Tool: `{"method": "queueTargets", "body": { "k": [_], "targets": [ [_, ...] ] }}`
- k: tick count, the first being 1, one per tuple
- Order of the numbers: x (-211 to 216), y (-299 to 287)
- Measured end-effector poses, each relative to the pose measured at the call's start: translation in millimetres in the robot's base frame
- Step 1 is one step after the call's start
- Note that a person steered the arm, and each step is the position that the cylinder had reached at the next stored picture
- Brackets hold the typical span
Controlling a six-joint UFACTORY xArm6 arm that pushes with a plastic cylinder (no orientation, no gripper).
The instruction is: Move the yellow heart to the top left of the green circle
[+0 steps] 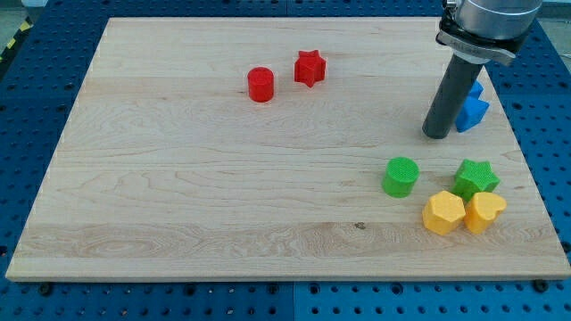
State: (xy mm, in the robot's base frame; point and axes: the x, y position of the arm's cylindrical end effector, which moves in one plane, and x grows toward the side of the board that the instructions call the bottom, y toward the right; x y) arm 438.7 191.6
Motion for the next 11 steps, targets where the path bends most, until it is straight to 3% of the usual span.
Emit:
{"method": "queueTargets", "body": {
  "k": [2, 5, 7, 8, 11],
  "targets": [
    [9.7, 2.1],
    [31.8, 52.8],
    [86.7, 94.9],
    [115.8, 87.3],
    [122.4, 11.2]
  ]
}}
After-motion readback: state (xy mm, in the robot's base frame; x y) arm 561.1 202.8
